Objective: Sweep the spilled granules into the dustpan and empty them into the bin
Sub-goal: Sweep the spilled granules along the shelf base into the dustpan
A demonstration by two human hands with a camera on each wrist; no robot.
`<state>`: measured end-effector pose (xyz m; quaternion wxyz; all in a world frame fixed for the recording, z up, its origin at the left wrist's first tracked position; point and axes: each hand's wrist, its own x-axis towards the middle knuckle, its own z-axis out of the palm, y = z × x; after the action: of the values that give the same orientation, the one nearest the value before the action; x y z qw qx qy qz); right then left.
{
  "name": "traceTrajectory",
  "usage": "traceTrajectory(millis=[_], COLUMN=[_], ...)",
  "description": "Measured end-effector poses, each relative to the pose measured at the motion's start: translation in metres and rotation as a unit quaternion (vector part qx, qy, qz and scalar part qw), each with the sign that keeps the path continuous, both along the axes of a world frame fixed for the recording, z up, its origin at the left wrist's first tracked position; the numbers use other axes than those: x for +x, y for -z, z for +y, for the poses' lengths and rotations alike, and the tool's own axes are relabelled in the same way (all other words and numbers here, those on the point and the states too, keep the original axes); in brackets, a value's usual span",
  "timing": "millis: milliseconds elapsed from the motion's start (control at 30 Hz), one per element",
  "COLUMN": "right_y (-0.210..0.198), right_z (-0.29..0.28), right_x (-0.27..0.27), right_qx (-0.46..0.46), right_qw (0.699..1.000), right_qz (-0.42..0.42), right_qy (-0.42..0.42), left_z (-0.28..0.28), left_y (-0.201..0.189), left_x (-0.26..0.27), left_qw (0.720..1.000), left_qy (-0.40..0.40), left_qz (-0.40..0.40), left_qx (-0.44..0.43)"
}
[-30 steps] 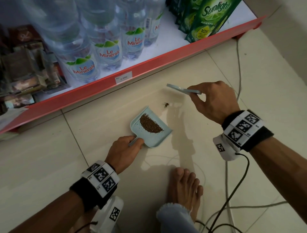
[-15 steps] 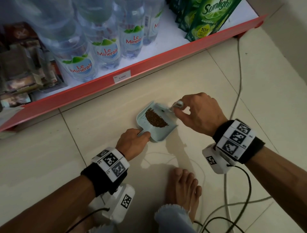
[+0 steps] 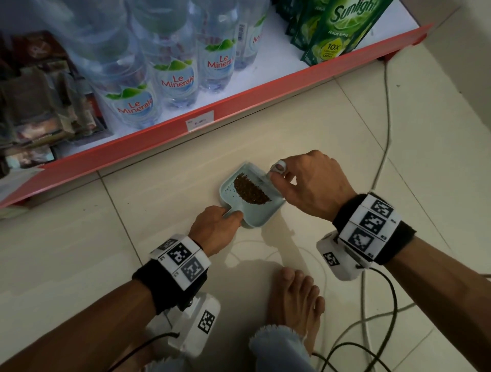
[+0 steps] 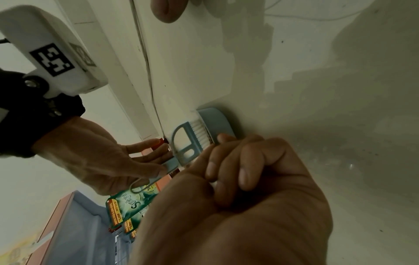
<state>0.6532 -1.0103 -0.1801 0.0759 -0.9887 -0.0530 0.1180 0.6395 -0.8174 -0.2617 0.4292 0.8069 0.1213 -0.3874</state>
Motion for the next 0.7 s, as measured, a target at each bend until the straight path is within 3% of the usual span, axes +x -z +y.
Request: traceTrajectory(millis=[167,300,433,533,633,700], right_y=[-0.008,-0.006,-0.002,-0.005,-0.008,-0.006], right_z=[-0.004,-0.008,0.004,0.007,0.003,0.0], right_x=[0.007,0.009,0.0,-0.001,0.004,0.007], right_qx=[-0.025,-0.075,-0.044,-0.016,-0.058,-0.089], right_qw=[0.996,0.996,0.999,0.998,0.994,0.993], right_qz=[-0.085,-0.054,-0.002,-0.051,-0.091,-0.075], right_qy=[0.033,0.019,-0.008,0.019,0.032,0.032], left_z=[0.003,0.006,0.007,0.008,0.009,0.009], left_y=[0.0,-0.001,-0.002,-0.002,-0.001,-0.001], left_x=[-0.002,-0.003,-0.003,-0.004,-0.005,-0.005], left_qw=[1.0,1.0,1.0,1.0,1.0,1.0], left_qy=[-0.005,-0.004,0.0,0.001,0.003,0.003], left_qz=[0.008,0.007,0.008,0.01,0.01,0.012], left_qx=[0.001,-0.003,0.005,0.014,0.019,0.019])
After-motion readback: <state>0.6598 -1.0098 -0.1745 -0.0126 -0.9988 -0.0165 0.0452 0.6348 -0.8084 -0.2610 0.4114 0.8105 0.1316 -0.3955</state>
